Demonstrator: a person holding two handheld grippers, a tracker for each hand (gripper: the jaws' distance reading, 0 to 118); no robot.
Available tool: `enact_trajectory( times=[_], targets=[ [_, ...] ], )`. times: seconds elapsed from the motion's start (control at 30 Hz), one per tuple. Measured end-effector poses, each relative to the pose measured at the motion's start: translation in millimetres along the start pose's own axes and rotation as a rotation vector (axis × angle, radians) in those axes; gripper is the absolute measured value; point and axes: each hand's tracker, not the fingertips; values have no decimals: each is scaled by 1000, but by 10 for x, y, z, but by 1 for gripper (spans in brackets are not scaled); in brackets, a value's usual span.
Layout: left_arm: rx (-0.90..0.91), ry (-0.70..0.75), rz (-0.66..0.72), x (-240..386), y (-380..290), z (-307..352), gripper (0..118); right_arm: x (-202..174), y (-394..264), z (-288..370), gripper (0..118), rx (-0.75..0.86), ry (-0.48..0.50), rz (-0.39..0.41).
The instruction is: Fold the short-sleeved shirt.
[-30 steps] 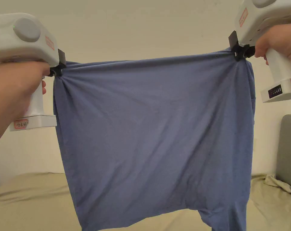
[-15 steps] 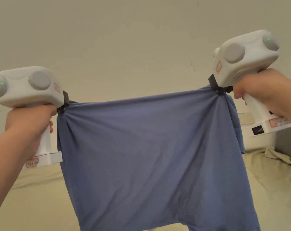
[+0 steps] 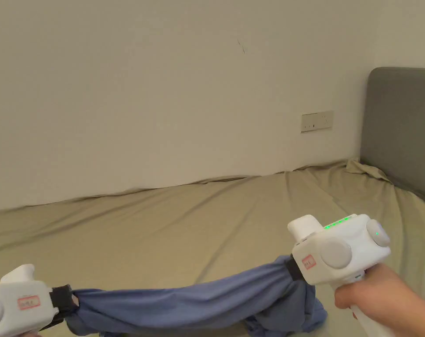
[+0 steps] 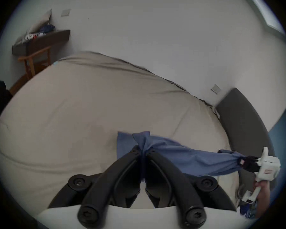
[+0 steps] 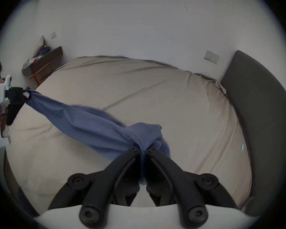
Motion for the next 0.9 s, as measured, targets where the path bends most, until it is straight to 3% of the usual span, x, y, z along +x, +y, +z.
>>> enact_trajectory(
  times=[0.13, 0.27, 0.43, 0.53, 0.73, 0.9],
  targets=[
    [44, 30, -50, -196, -674, 618, 0, -144, -864, 388, 6, 7, 30, 4],
    [33, -3, -34, -366, -1250, 1171, 0, -291, -1551, 735, 6, -12, 95, -84],
    [-35, 20, -45, -543, -1879, 1658, 0, -508, -2202, 1127, 6, -61, 81, -71],
    [-88, 56, -18, -665, -2184, 1786, 0, -566, -2518, 1224, 6, -123, 56, -81],
    [-208, 151, 20, -830, -2640, 1708, 0, -714, -3021, 1231, 6, -234, 94, -150],
    [-323, 252, -74, -854, -2837, 1518, 0, -739, -3232, 1110, 6, -314, 96, -223]
  ],
)
